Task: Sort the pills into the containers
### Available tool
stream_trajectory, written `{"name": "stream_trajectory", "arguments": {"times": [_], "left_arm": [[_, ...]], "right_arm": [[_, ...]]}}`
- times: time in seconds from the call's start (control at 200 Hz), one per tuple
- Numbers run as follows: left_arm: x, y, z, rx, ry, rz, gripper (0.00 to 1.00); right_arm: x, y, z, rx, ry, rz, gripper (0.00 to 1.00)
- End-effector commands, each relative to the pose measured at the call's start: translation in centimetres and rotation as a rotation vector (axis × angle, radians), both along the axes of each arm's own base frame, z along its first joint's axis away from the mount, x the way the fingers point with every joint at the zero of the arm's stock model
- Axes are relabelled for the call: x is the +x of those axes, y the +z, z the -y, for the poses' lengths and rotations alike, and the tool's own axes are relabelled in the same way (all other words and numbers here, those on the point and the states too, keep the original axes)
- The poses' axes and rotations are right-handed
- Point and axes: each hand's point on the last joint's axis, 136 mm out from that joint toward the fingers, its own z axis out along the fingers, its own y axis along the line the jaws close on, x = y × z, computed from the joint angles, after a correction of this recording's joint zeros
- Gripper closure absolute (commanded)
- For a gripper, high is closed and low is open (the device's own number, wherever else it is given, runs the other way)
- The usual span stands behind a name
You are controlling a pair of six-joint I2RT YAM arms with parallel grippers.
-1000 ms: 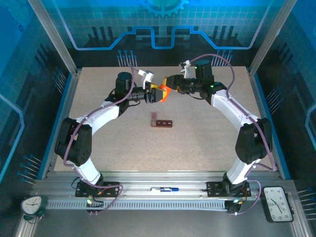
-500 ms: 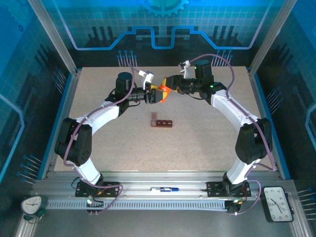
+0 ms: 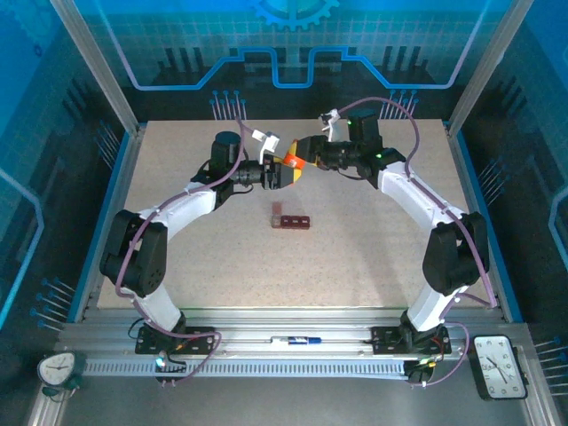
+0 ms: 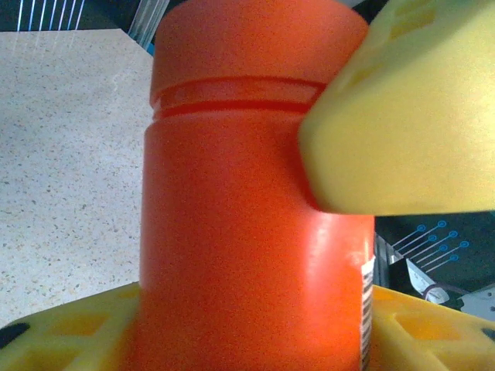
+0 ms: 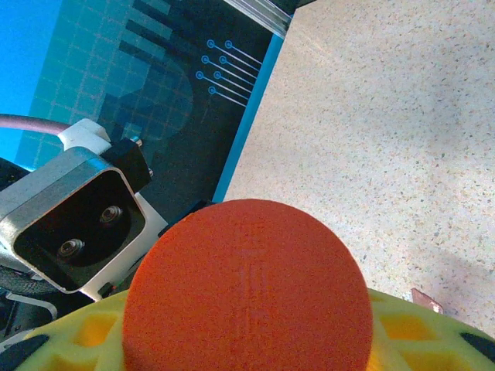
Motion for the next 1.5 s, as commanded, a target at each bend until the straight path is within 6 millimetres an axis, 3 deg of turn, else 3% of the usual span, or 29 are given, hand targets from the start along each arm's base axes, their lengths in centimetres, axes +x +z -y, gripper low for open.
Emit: {"name": "stream_trajectory", "arguments": {"times": [0.0, 0.075, 0.22, 0.3, 0.505, 0.645, 0.816, 1.216, 1.496], "left_arm": [[-0.2, 0.8, 0.6, -0.015, -0.028, 0.041, 0.46], [-0.1, 0.9, 0.6, -0.021, -0.021, 0.045, 0.51], [-0.2, 1.4, 0.5, -0.020, -0.014, 0.066, 0.60], [-0.2, 1.7, 0.4, -0.016, -0.011, 0.075, 0.61], [-0.6, 2.0, 0.2, 0.005, -0.018, 0.111, 0.63], [-0.6, 1.9, 0.3, 0.037, -0.014, 0.135, 0.65], [-0.9, 2.0, 0.4, 0.082, 0.001, 0.176, 0.67], [-1.2, 2.4, 0.7, 0.104, 0.012, 0.217, 0.70], [-1.3, 2.5, 0.8, 0.105, 0.011, 0.219, 0.70]], "right_arm": [[-0.6, 2.0, -0.5, 0.025, 0.021, 0.048, 0.72], [-0.6, 2.0, -0.4, 0.022, 0.020, 0.049, 0.69], [-0.3, 2.8, 0.8, 0.016, -0.005, 0.065, 0.41], [-0.3, 3.7, 2.3, 0.015, -0.037, 0.081, 0.31], [-1.0, 5.5, 6.6, -0.005, -0.125, 0.115, 0.22], [-0.7, 5.6, 8.1, -0.070, -0.176, 0.117, 0.20], [0.0, 5.1, 7.6, -0.136, -0.167, 0.101, 0.19], [0.5, 3.7, 3.1, -0.138, -0.067, 0.065, 0.17], [0.2, 2.8, 1.4, -0.119, -0.029, 0.043, 0.25]]}}
